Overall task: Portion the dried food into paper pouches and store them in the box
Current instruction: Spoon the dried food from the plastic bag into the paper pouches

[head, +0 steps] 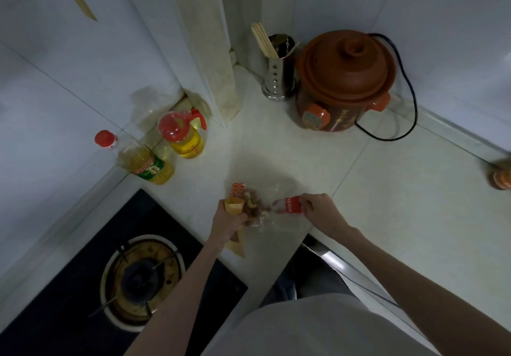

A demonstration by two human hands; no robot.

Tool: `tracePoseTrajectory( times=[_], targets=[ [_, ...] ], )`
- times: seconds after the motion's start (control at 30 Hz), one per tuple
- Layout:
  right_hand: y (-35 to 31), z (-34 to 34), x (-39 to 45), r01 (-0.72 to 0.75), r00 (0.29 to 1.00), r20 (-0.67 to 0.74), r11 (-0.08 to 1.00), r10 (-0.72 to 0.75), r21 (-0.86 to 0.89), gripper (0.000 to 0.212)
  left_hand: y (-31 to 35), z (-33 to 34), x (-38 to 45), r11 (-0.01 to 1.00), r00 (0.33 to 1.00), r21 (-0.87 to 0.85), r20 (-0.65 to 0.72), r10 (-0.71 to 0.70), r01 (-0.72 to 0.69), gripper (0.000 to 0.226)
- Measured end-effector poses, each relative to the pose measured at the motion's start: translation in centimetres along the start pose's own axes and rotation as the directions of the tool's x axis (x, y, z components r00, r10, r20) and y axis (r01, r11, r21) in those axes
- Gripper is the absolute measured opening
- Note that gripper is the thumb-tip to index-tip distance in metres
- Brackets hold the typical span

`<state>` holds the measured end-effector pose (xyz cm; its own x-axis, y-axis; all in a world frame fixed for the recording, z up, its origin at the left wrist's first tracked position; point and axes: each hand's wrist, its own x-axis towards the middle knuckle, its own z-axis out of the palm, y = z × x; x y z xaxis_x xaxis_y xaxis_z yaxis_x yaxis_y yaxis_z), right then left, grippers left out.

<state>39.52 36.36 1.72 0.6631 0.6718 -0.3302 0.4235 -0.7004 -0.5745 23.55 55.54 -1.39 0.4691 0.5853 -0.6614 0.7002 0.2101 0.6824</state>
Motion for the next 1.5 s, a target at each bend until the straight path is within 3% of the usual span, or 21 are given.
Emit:
tracePoseTrajectory(
  times=[0.13,0.27,0.57,0.77,1.0,1.07,1.17,1.27,1.5],
  targets=[
    [-0.8,0.5,1.4,0.043,0.992,0.115,0.992,-0.058,0.122,0.025,0.1,0.2,0.1,1.0,1.0,-0.008,-0.008,-0.028,0.028,0.04],
    [-1.5,1.3,2.5,-0.018,0.984,0.177,0.984,-0.013,0.177,0.027,0.0,0.2,0.4,0.998,0.998,-0.006,0.014,-0.058,0.058,0.04],
    [-2.1,3.1,3.6,-0.06,0.995,0.078,0.995,0.066,-0.08,0.021,-0.2,0.2,1.0,0.995,0.997,-0.066,0.032,-0.067,0.069,0.05],
    [-3.4,4.6,3.3,-0.014,0.998,0.057,0.993,0.021,-0.119,0.019,-0.3,0.3,0.9,0.997,0.999,-0.075,-0.012,-0.031,0.03,0.026],
    [-5.5,6.4,3.7,0.027,0.996,0.085,0.98,-0.01,-0.2,0.016,-1.0,0.1,1.0,0.996,0.997,-0.063,0.033,-0.067,0.069,0.032],
    [-5.6,6.9,4.1,-0.022,0.999,0.046,0.991,0.029,-0.129,0.022,-1.3,0.1,1.1,0.994,0.995,-0.065,0.056,-0.085,0.089,0.04],
    [-5.3,6.8,5.1,-0.119,0.99,0.087,0.991,0.113,0.065,0.04,-1.4,0.0,1.0,0.992,0.995,-0.093,0.058,-0.085,0.09,0.031],
    [-4.4,6.2,5.6,-0.219,0.966,0.182,0.955,0.183,0.203,0.039,-1.5,-0.2,1.2,0.983,0.992,-0.141,0.065,-0.107,0.115,0.028],
    [-2.8,6.0,5.6,-0.367,0.925,0.234,0.865,0.3,0.343,0.028,-1.8,-0.6,1.9,0.964,0.979,-0.178,0.08,-0.187,0.199,0.044]
  ],
)
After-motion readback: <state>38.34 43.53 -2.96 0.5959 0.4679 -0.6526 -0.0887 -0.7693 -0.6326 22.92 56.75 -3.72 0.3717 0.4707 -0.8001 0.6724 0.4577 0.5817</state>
